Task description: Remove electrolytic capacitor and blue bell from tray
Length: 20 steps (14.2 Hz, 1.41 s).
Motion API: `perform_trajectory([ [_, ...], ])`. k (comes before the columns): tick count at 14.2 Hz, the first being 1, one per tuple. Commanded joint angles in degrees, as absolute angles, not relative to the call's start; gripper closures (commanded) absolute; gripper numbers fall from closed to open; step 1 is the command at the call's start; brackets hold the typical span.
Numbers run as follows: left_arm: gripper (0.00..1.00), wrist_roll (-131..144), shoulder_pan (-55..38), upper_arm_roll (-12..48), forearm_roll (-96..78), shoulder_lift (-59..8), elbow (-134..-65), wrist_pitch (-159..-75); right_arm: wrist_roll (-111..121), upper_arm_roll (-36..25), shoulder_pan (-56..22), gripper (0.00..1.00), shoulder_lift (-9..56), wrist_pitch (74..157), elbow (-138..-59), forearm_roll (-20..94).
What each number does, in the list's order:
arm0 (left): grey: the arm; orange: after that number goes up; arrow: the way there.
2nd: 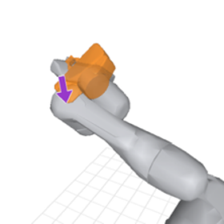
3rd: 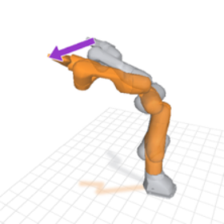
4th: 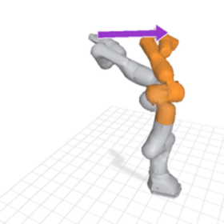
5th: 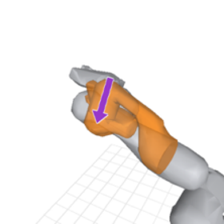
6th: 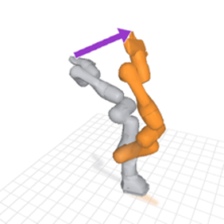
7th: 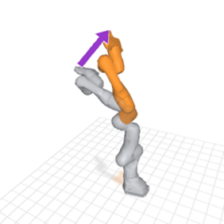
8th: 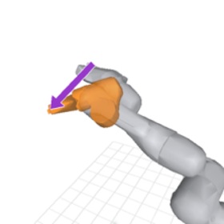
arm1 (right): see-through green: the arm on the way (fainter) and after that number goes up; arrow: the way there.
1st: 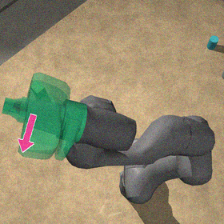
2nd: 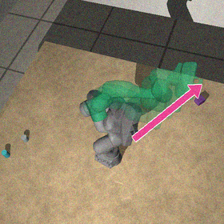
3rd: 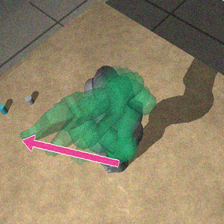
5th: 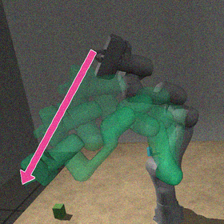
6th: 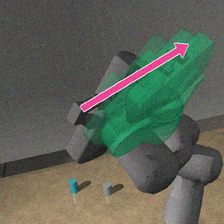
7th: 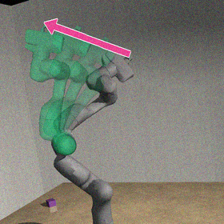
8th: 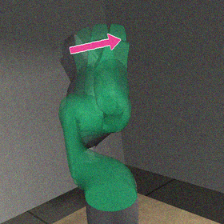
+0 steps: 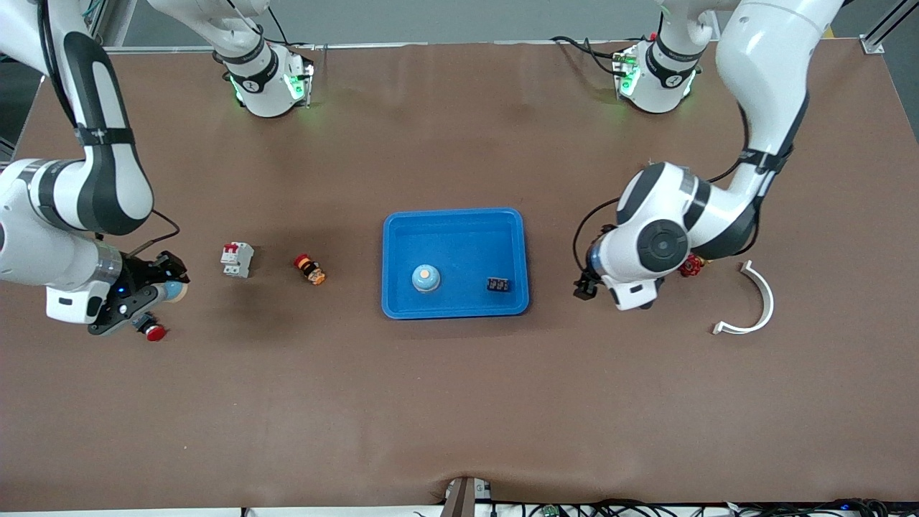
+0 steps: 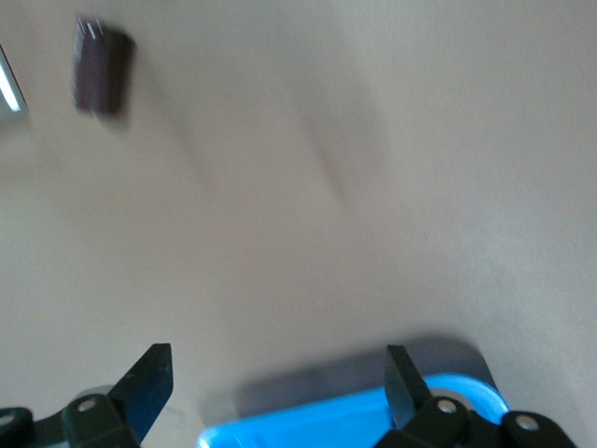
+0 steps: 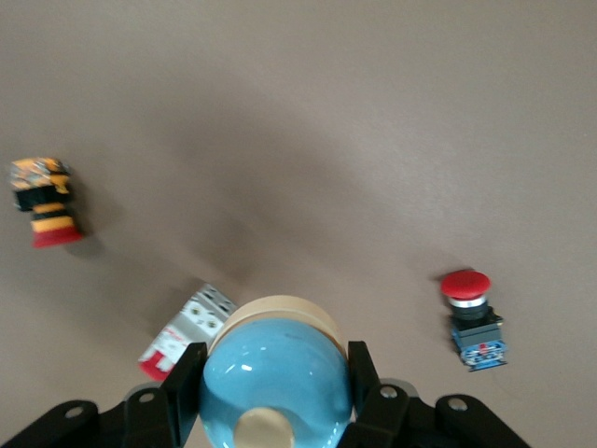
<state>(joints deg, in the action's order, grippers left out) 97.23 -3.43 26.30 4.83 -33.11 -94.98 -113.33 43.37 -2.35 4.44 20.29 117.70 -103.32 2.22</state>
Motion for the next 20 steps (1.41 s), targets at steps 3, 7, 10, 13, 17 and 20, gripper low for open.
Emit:
perform_trajectory([
  [3, 0.06, 105.8, -8.3, 26.2, 4.3, -38.8, -89.6, -119.9, 51.3, -1.2, 9.0, 0.44, 24.0, 123.6, -103.8, 1.6],
  [7, 0.13, 111.2, -12.3, 25.7, 4.8, -41.0, -89.6, -126.6, 55.1, -1.2, 11.2, 0.44, 27.9, 128.8, -104.9, 1.8],
  [10, 0.17, 114.3, -13.9, 25.5, 4.9, -42.3, -89.8, -130.5, 55.1, -1.2, 11.4, 0.44, 28.4, 131.7, -107.8, 2.3],
  [13, 0.17, 118.6, -17.9, 21.6, 4.9, -43.5, -89.8, -134.3, 55.1, -1.1, 11.8, 0.44, 28.4, 136.2, -111.3, 2.5],
  [17, 0.29, 124.0, -20.7, 19.0, 4.9, -44.6, -89.6, -135.9, 55.2, -1.1, 12.0, 0.44, 28.7, 136.9, -111.8, 2.5],
  [20, 0.3, 125.0, -21.4, 18.9, 5.0, -44.8, -90.3, -136.2, 55.2, -1.1, 12.0, 0.44, 29.3, 139.4, -113.0, 2.5],
])
